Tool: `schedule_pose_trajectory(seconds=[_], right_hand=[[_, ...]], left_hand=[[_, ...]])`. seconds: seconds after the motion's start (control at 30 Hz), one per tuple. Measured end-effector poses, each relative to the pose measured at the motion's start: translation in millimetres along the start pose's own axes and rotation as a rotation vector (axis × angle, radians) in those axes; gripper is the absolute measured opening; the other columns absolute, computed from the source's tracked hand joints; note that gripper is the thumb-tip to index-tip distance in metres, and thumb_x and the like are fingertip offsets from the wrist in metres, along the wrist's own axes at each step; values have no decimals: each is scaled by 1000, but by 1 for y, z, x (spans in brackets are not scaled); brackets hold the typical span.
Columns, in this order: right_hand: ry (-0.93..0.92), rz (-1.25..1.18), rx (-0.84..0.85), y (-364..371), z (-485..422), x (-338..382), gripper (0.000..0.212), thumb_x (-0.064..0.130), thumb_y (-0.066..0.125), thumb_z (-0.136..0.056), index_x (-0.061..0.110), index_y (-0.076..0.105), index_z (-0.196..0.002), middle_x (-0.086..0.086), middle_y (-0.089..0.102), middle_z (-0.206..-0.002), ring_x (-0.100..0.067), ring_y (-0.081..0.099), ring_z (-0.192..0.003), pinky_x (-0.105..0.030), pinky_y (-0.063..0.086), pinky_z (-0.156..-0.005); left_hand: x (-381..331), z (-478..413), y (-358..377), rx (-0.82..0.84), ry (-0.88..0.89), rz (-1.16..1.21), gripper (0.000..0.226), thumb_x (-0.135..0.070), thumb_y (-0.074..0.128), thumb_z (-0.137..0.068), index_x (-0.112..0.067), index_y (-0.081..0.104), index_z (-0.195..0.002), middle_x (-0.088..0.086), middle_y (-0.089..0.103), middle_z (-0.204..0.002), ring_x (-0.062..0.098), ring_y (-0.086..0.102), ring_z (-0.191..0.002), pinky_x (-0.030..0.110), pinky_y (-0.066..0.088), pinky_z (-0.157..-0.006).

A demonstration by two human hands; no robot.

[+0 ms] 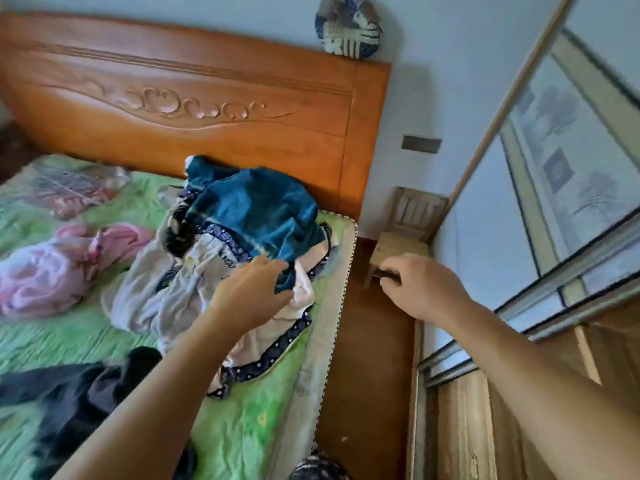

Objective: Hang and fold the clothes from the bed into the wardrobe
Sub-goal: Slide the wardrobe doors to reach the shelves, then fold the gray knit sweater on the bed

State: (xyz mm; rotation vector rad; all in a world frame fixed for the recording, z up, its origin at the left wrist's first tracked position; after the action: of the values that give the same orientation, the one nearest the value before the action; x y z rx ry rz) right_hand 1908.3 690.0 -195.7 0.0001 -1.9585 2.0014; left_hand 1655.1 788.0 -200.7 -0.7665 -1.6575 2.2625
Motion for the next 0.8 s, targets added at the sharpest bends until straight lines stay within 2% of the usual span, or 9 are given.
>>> schedule_pose_trajectory(seconds=[0.13,0.23,0.37,0.47,0.6,0.7,0.8], right_hand=[[-172,21,145,46,-48,62,32,43,51,-95,33,64,-123,3,66,-115,-24,63,-101,-33,50,-74],[-273,3,256,77,-70,104,33,40,50,-95,32,62,-125,-2,65,-119,-26,62,-103,-40,55,-80],[-413,20,335,107,-84,152,39,39,46,-96,31,59,-132,-5,63,-127,-29,62,-108,-41,54,-84],[-556,36,377,126,-82,188,40,40,47,-95,31,60,-132,-4,64,-125,-28,62,-108,-38,52,-79],[-744,23,452,150,-65,230,36,40,48,-94,31,63,-126,-5,67,-119,-29,63,-105,-37,50,-75],[-835,11,534,163,-43,254,35,41,51,-90,32,63,-122,-5,69,-117,-32,64,-105,-38,50,-77],[-906,17,581,174,-20,279,39,40,52,-90,29,62,-126,-6,68,-121,-32,63,-109,-39,50,-81]], left_hand=[[65,24,20,17,-176,51,55,-47,58,-94,-34,43,-145,1,49,-139,26,52,-124,44,51,-94],[100,43,32,36,-294,97,55,-47,57,-94,-37,42,-145,0,49,-138,25,53,-121,44,52,-91],[137,76,40,4,-459,112,59,-50,59,-93,-32,42,-147,0,47,-143,26,52,-126,43,51,-94],[147,115,54,-42,-598,127,56,-51,55,-93,-34,43,-145,0,47,-138,28,49,-125,42,51,-89],[142,178,84,-65,-815,180,56,-43,62,-92,-30,45,-143,1,47,-138,27,48,-125,42,50,-95],[129,226,107,-59,-917,227,52,-41,65,-91,-25,51,-139,3,49,-135,28,50,-123,35,47,-96],[123,269,122,-72,-1008,249,52,-40,65,-92,-25,52,-140,5,51,-137,27,53,-121,37,48,-97]])
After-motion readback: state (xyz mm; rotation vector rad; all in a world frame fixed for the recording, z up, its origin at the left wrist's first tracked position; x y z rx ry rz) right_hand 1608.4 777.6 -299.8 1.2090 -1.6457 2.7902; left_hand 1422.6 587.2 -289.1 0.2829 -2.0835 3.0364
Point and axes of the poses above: each hand's wrist, its own z-axis away from the middle knuckle, its own y-axis out of the palm, x = y × z, the point moved 6 cm from there along -z, towards the middle knuckle
